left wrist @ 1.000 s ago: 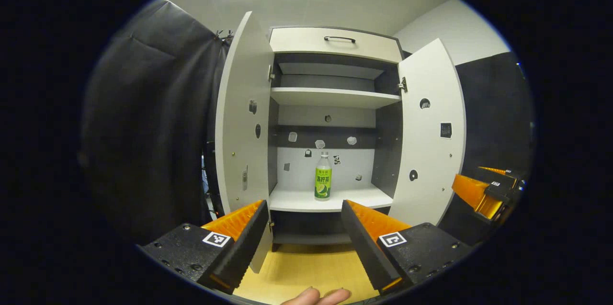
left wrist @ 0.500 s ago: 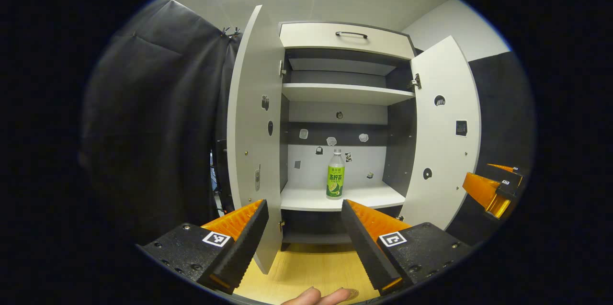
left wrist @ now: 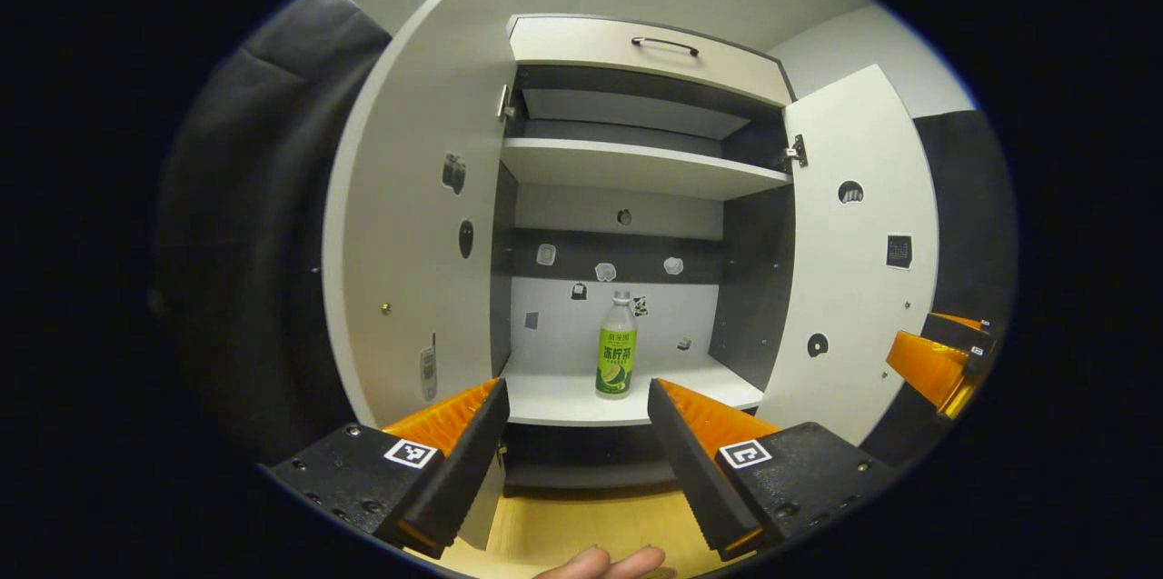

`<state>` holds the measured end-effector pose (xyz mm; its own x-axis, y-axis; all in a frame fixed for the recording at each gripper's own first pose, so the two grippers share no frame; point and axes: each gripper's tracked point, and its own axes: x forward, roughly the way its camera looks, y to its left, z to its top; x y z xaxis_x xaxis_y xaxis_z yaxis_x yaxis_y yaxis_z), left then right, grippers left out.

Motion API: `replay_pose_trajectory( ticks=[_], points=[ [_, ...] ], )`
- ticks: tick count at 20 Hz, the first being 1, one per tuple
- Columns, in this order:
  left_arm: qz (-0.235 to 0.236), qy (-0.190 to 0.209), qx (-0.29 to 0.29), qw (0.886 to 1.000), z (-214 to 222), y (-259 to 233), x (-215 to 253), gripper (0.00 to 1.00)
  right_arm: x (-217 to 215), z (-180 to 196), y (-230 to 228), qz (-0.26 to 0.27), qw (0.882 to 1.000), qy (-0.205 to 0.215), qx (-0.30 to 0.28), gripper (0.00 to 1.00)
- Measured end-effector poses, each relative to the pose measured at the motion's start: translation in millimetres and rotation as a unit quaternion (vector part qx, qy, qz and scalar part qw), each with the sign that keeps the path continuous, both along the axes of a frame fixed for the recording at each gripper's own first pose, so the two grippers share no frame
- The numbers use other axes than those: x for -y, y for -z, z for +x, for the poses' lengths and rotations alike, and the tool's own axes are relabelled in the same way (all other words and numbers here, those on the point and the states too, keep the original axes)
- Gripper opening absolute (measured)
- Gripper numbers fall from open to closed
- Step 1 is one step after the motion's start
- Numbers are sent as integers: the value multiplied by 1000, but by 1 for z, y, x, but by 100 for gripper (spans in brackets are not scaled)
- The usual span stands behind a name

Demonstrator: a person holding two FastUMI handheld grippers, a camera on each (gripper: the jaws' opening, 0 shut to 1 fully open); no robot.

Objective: Grasp the bottle in the cabinet with the left hand and place it on the coaster, then close the right door with the right hand and the left door with the left hand.

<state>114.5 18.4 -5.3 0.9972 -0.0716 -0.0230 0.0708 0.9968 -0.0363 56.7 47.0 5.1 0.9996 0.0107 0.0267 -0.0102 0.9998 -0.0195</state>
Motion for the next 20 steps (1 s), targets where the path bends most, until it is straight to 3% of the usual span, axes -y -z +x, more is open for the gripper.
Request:
replay_pose_trajectory(
  ticks=[7, 12, 20],
  points=[
    [-3, 21, -11, 1000, 85, 18, 22, 97, 3, 21, 8, -17, 1000, 20, -4, 96],
    [-3, 10, -12, 1000, 150, 32, 30, 97, 9, 25, 9, -29, 999, 26, 2, 96],
    [-6, 28, 2, 1000, 249, 60, 61, 97, 17, 28, 15, -39, 999, 20, 21, 96]
  ],
)
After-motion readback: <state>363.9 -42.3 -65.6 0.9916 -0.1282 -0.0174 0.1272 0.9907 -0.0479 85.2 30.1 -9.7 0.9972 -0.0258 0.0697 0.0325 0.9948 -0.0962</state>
